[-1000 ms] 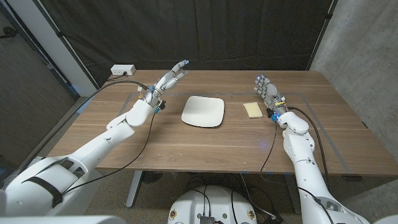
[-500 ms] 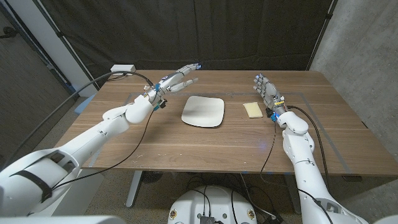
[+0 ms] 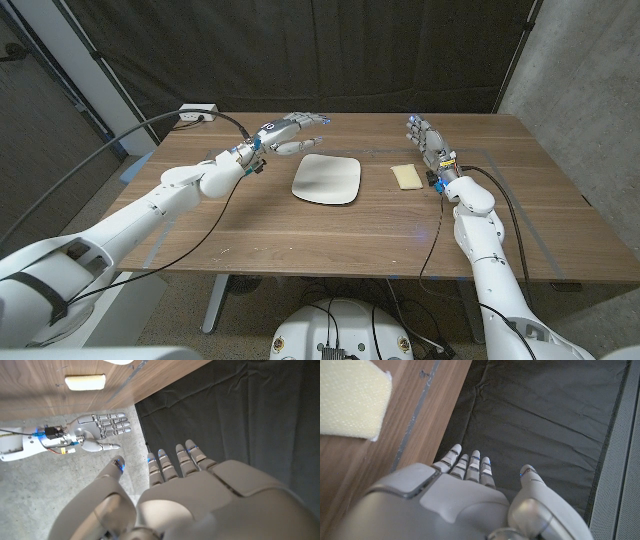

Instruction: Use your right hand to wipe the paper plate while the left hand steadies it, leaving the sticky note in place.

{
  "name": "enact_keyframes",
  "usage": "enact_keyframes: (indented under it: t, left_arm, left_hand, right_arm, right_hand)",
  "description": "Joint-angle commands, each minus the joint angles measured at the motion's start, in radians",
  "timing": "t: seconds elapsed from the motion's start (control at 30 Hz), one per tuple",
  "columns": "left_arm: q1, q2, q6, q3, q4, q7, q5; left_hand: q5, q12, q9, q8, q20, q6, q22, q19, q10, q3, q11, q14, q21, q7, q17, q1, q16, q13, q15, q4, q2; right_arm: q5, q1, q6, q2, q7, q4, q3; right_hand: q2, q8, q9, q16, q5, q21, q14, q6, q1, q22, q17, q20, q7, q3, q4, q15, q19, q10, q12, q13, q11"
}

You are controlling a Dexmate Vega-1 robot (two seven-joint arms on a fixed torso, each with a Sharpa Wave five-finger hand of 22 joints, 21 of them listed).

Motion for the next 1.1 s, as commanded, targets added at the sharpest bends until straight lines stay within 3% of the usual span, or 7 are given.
enact_keyframes:
  t: [0.03,0.17,0.23,0.27,0.57,0.9,1.1]
  left_arm:
    - [0.026,0.032,0.1,-0.004,-0.078,0.07,0.163]
    - [0.027,0.037,0.106,-0.004,-0.085,0.038,0.154]
    - [0.028,0.043,0.114,-0.004,-0.094,0.0,0.144]
    - [0.027,0.045,0.115,-0.003,-0.095,-0.01,0.145]
    - [0.019,0.06,0.105,0.003,-0.093,-0.072,0.129]
    - [0.015,0.074,0.103,0.008,-0.084,-0.153,0.099]
    - [0.015,0.078,0.119,0.013,-0.086,-0.164,0.12]
  left_hand:
    - [0.003,0.011,0.003,0.022,-0.058,0.091,0.0,0.044,0.087,-0.008,0.007,0.083,-0.002,0.019,0.004,0.006,0.01,0.004,-0.091,-0.007,-0.019]
    - [0.007,0.017,0.003,0.028,-0.041,0.13,0.0,0.06,0.141,-0.009,0.005,0.115,-0.005,0.035,0.004,0.018,0.009,0.005,-0.094,-0.019,-0.031]
    - [0.011,-0.008,0.005,0.041,-0.039,0.201,-0.001,0.067,0.153,0.058,0.003,0.128,-0.022,0.067,0.002,0.124,-0.015,0.006,-0.095,-0.089,0.008]
    - [0.01,-0.01,0.005,0.043,-0.04,0.21,-0.001,0.067,0.155,0.063,-0.001,0.129,-0.023,0.072,0.002,0.13,-0.016,0.006,-0.096,-0.095,0.008]
    - [0.004,-0.02,0.004,0.042,-0.041,0.232,-0.001,0.067,0.17,0.099,-0.007,0.128,-0.035,0.066,0.002,0.19,-0.028,0.007,-0.104,-0.145,0.009]
    - [-0.008,-0.025,0.004,0.048,0.002,0.275,0.002,0.074,0.191,0.091,-0.004,0.131,-0.039,0.075,0.008,0.17,-0.028,0.008,-0.107,-0.137,-0.007]
    - [-0.009,-0.024,0.003,0.051,0.001,0.294,0.003,0.082,0.202,0.093,-0.006,0.141,-0.038,0.078,0.01,0.166,-0.025,0.008,-0.11,-0.133,-0.005]
  right_arm:
    - [-0.005,-0.003,0.001,-0.008,-0.008,-0.013,-0.01]
    - [-0.005,-0.004,0.0,-0.01,-0.007,-0.014,-0.012]
    - [-0.004,-0.004,-0.003,-0.006,-0.012,-0.017,-0.011]
    - [-0.006,-0.004,0.0,-0.009,-0.01,-0.015,-0.013]
    - [-0.006,0.004,-0.007,-0.009,-0.01,-0.008,-0.017]
    - [-0.011,0.023,0.0,-0.01,-0.01,0.017,-0.022]
    - [-0.009,0.041,0.005,-0.007,-0.007,0.043,-0.023]
  right_hand:
    - [-0.002,0.002,0.002,0.003,-0.001,-0.003,0.007,0.008,0.013,0.006,0.002,-0.037,0.0,0.001,-0.005,0.001,0.004,0.01,0.006,0.005,0.001]
    - [-0.004,0.001,0.002,0.003,-0.002,-0.004,0.007,0.008,0.014,0.006,0.002,-0.037,-0.001,0.0,-0.006,0.002,0.004,0.009,0.004,0.005,0.001]
    - [-0.004,0.0,0.002,0.003,-0.002,-0.005,0.007,0.009,0.014,0.006,0.002,-0.036,0.0,0.0,-0.007,0.002,0.004,0.009,0.004,0.005,0.002]
    - [-0.004,0.0,0.002,0.002,-0.002,-0.005,0.007,0.009,0.014,0.006,0.002,-0.037,0.001,0.0,-0.007,0.002,0.004,0.009,0.004,0.005,0.002]
    - [-0.004,-0.002,0.002,0.001,-0.003,-0.009,0.005,0.009,0.016,0.006,0.002,-0.035,0.002,-0.001,-0.009,0.003,0.004,0.003,0.0,0.005,0.004]
    - [-0.004,-0.003,0.002,0.0,-0.003,-0.013,0.005,0.009,0.017,0.006,0.003,-0.035,0.001,-0.002,-0.011,0.003,0.004,0.003,-0.001,0.005,0.005]
    - [-0.003,-0.004,0.002,0.0,-0.003,-0.015,0.004,0.008,0.018,0.007,0.003,-0.035,0.001,-0.002,-0.012,0.004,0.005,0.001,-0.003,0.005,0.004]
